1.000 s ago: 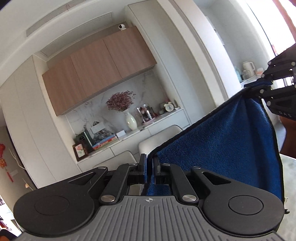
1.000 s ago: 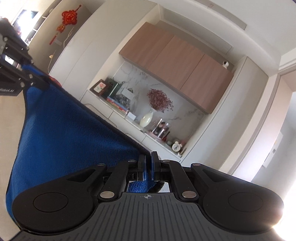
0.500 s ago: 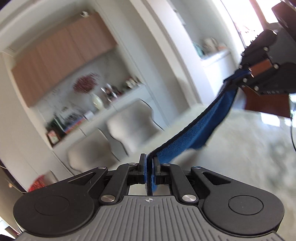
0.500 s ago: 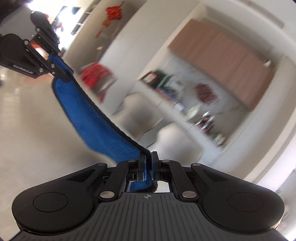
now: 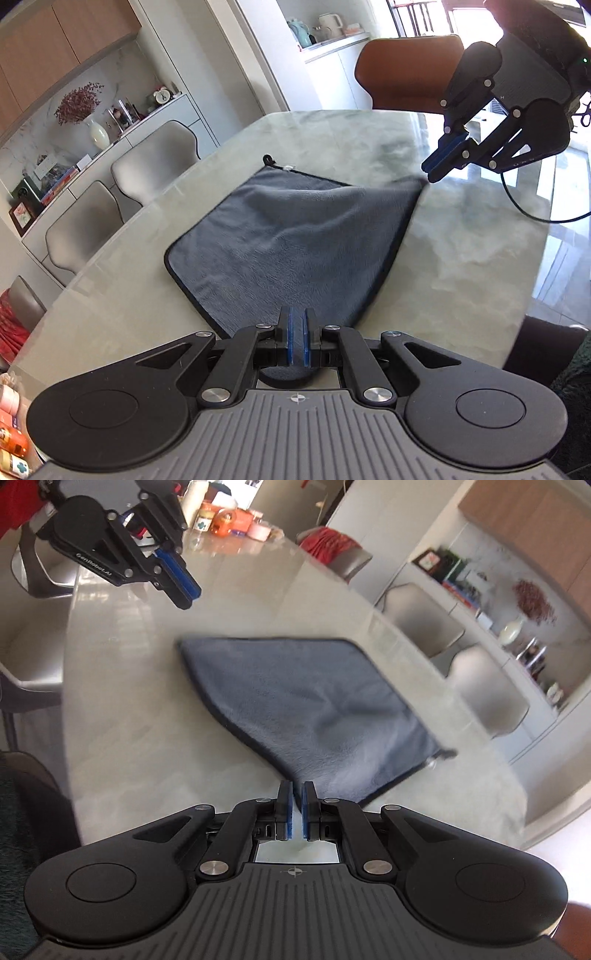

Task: Fold towel
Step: 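Open both grippers and release the flattened towel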

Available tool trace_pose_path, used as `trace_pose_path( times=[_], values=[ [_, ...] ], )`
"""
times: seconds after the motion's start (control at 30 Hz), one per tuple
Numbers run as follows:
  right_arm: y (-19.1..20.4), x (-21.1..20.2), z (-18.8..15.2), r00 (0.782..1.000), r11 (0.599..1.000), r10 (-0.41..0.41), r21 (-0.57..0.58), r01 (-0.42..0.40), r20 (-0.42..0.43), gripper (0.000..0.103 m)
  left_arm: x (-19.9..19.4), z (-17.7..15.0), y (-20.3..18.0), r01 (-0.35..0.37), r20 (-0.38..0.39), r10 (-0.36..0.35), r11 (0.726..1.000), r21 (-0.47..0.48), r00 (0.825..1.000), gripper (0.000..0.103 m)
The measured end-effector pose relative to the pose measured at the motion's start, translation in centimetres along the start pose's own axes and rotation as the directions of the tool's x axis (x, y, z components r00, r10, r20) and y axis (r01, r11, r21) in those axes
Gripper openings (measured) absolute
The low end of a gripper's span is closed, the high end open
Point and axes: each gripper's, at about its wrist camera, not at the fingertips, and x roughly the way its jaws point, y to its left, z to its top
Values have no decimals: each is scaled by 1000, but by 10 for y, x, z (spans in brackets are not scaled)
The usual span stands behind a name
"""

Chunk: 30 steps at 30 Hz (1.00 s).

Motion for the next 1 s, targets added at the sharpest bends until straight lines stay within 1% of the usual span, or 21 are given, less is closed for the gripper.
trace_pose_path(
  times=[0.07, 0.13, 0.23, 0.33, 0.4, 0.47, 0.53, 0.6, 0.67, 0.77, 0.87, 1.0],
  values=[
    [5, 5, -10, 999, 1000, -19, 19, 19, -25, 5, 7, -5, 1, 9, -20, -9, 1000, -8, 1000, 4],
    [-3, 8, -12, 999, 998, -25, 50, 27, -38, 5, 13, -8, 4, 5, -33, -6, 1000, -10, 999, 6],
    [-8, 13, -17, 998, 997, -51, 62, 54, -46, 6, 20, -11, 9, -25, -45, 26, 1000, 16, 999, 9],
    [-24, 23, -17, 998, 992, -50, 111, 55, -49, 6, 29, -12, 19, -17, -64, 15, 999, -36, 998, 9],
    [-33, 29, -15, 998, 986, -47, 155, 54, -49, 6, 33, -11, 24, -13, -54, 10, 998, -67, 998, 14],
    [-44, 35, -12, 996, 975, -66, 207, 78, -64, 7, 36, -5, 32, -18, -24, 16, 994, -104, 1000, 17],
    [-65, 46, -3, 994, 957, -100, 270, 111, -53, 7, 42, 6, 38, -15, -3, 15, 991, -130, 1000, 24],
    [-85, 55, 3, 993, 944, -108, 308, 114, -36, 10, 49, 17, 44, -12, 18, 15, 988, -155, 1000, 32],
    [-106, 68, 10, 995, 929, -97, 355, 100, -27, 11, 64, 28, 52, -16, 28, 21, 985, -174, 999, 37],
    [-131, 95, 14, 999, 902, -30, 430, 40, -30, 11, 92, 38, 64, -17, 9, 19, 975, -223, 1000, 38],
    [-136, 111, 19, 1000, 904, -2, 427, 13, -26, 11, 114, 41, 77, 10, -7, -13, 954, -300, 1000, 39],
    [-141, 132, 25, 999, 907, 34, 420, -22, -21, 11, 134, 38, 87, 29, -44, -48, 932, -361, 998, 42]
  ],
)
